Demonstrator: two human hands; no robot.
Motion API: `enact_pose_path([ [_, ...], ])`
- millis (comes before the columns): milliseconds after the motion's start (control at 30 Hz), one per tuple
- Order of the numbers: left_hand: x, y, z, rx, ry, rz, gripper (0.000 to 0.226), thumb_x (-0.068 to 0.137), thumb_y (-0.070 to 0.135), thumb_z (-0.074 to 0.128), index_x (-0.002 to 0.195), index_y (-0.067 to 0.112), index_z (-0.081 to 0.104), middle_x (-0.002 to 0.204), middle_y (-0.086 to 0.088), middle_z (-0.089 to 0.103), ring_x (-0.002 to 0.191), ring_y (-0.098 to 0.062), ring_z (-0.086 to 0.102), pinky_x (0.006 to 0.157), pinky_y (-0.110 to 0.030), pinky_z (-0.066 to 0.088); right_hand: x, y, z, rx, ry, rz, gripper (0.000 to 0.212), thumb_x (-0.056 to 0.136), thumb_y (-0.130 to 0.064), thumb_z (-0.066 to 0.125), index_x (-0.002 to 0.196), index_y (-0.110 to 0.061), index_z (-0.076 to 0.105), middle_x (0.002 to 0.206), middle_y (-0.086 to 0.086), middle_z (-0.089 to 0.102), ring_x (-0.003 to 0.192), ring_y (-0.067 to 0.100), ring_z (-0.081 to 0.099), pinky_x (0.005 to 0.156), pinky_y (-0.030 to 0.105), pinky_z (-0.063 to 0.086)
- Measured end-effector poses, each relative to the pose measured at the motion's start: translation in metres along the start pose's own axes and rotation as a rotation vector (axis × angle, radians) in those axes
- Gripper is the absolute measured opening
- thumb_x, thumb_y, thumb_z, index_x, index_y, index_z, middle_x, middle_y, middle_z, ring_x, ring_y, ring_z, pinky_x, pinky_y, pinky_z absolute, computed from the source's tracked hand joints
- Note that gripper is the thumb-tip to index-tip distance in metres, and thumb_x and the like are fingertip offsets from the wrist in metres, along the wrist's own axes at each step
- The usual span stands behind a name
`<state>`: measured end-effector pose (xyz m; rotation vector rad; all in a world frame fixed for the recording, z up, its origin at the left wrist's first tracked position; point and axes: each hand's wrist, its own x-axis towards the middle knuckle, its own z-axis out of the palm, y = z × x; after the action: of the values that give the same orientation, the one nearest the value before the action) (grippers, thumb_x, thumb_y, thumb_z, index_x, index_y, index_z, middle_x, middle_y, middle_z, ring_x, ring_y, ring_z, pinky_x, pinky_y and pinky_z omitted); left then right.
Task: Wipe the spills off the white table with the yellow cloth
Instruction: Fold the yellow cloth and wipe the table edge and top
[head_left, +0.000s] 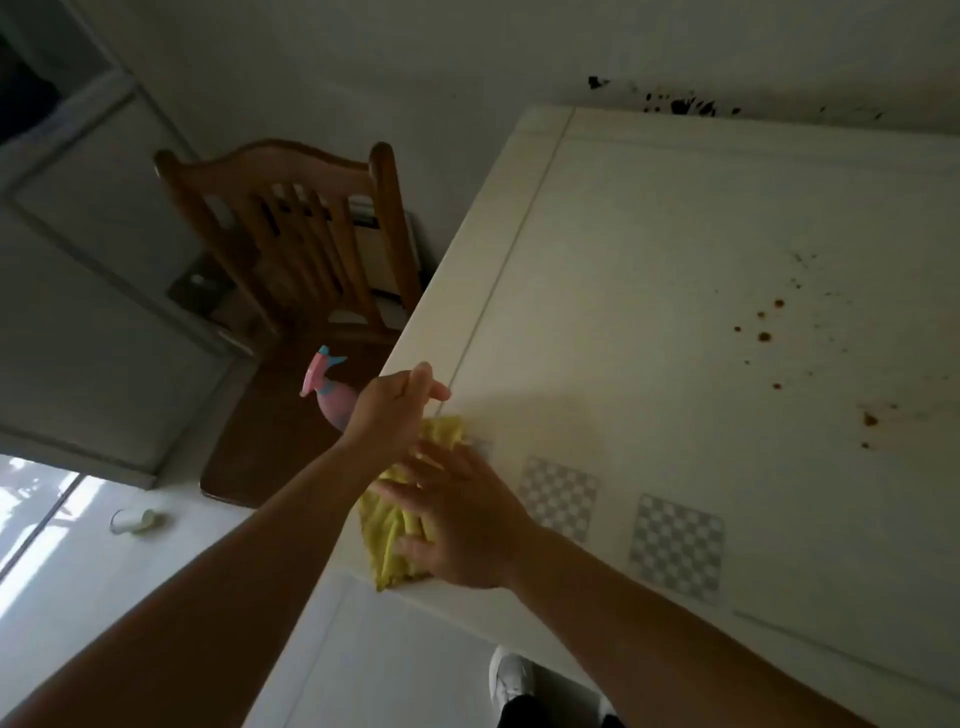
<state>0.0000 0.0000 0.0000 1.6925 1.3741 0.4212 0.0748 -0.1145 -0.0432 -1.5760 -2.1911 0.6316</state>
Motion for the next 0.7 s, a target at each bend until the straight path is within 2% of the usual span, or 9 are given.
enact_pose_path([
  [33, 0.002, -0.002, 0.001, 0.010, 0.001, 0.014, 0.036, 0.095, 0.032, 0.035, 0.079, 0.025, 0.067, 0.086, 0.008, 0.066, 0.090, -0.011, 0.060, 0.084, -0.029, 0.044, 0.001, -0.001, 0.007, -0.049, -0.074, -0.029, 0.063, 0.089, -0.054, 0.040, 0.143, -0.034, 0.013, 0.158, 0.001, 0.008, 0.144, 0.025, -0.008, 0.113, 0.047, -0.010],
  [100, 0.010, -0.008, 0.004, 0.010, -0.011, 0.035, 0.028, 0.095, 0.025, 0.035, 0.091, 0.024, 0.063, 0.092, 0.005, 0.066, 0.098, -0.017, 0.060, 0.093, -0.037, 0.047, 0.004, 0.002, 0.018, -0.154, -0.163, -0.053, 0.067, 0.090, -0.058, 0.031, 0.143, -0.036, -0.004, 0.154, -0.003, -0.017, 0.136, 0.021, -0.032, 0.108, 0.045, -0.023],
  [167, 0.014, -0.011, 0.007, 0.024, -0.025, 0.054, 0.026, 0.095, 0.023, 0.033, 0.101, 0.026, 0.058, 0.094, 0.003, 0.065, 0.098, -0.021, 0.060, 0.095, -0.045, 0.047, 0.004, 0.005, 0.025, -0.191, -0.166, -0.042, 0.067, 0.091, -0.058, 0.026, 0.143, -0.033, -0.008, 0.150, -0.005, -0.025, 0.132, 0.017, -0.039, 0.108, 0.043, -0.025],
  [300, 0.021, -0.002, 0.014, 0.088, -0.037, 0.107, 0.040, 0.087, 0.034, 0.030, 0.117, 0.020, 0.053, 0.097, 0.003, 0.065, 0.099, -0.021, 0.059, 0.093, -0.045, 0.048, 0.004, 0.015, 0.024, -0.169, -0.123, -0.001, 0.057, 0.095, -0.047, 0.021, 0.145, -0.030, -0.003, 0.156, -0.004, -0.014, 0.135, 0.015, -0.032, 0.109, 0.039, -0.023],
  [400, 0.026, 0.005, 0.021, 0.125, -0.050, 0.134, 0.035, 0.092, 0.029, 0.034, 0.123, 0.020, 0.048, 0.107, -0.001, 0.066, 0.102, -0.021, 0.058, 0.093, -0.041, 0.047, 0.001, 0.027, 0.013, -0.162, -0.077, 0.074, 0.056, 0.095, -0.042, 0.023, 0.145, -0.030, 0.003, 0.158, -0.004, -0.006, 0.140, 0.014, -0.023, 0.112, 0.039, -0.019],
  [533, 0.038, 0.014, 0.029, 0.166, -0.070, 0.139, 0.034, 0.093, 0.029, 0.037, 0.125, 0.022, 0.047, 0.117, -0.006, 0.064, 0.106, -0.021, 0.056, 0.090, -0.033, 0.042, 0.001, 0.045, -0.018, -0.139, 0.023, 0.193, 0.059, 0.082, -0.046, 0.045, 0.136, -0.026, 0.033, 0.153, -0.003, 0.024, 0.142, 0.019, 0.008, 0.116, 0.046, -0.004],
  [600, 0.042, 0.017, 0.033, 0.178, -0.068, 0.148, 0.034, 0.093, 0.029, 0.037, 0.125, 0.022, 0.047, 0.118, -0.006, 0.064, 0.105, -0.020, 0.056, 0.088, -0.031, 0.040, 0.009, 0.043, -0.026, -0.132, 0.085, 0.240, 0.060, 0.077, -0.059, 0.044, 0.127, -0.025, 0.044, 0.145, -0.002, 0.037, 0.138, 0.023, 0.022, 0.116, 0.048, 0.002],
  [667, 0.046, 0.018, 0.037, 0.146, -0.066, 0.134, 0.034, 0.092, 0.029, 0.037, 0.124, 0.022, 0.048, 0.119, -0.006, 0.064, 0.107, -0.020, 0.056, 0.092, -0.034, 0.043, 0.015, 0.038, -0.023, -0.106, 0.100, 0.275, 0.068, 0.079, -0.068, 0.034, 0.132, -0.025, 0.038, 0.148, 0.001, 0.034, 0.140, 0.026, 0.019, 0.116, 0.048, 0.003],
  [700, 0.047, 0.018, 0.039, 0.127, -0.068, 0.122, 0.034, 0.091, 0.029, 0.037, 0.123, 0.023, 0.049, 0.120, -0.006, 0.063, 0.108, -0.020, 0.056, 0.093, -0.036, 0.044, 0.016, 0.037, -0.018, -0.117, 0.072, 0.269, 0.069, 0.083, -0.067, 0.029, 0.139, -0.027, 0.026, 0.154, 0.002, 0.023, 0.143, 0.026, 0.008, 0.117, 0.048, -0.001],
])
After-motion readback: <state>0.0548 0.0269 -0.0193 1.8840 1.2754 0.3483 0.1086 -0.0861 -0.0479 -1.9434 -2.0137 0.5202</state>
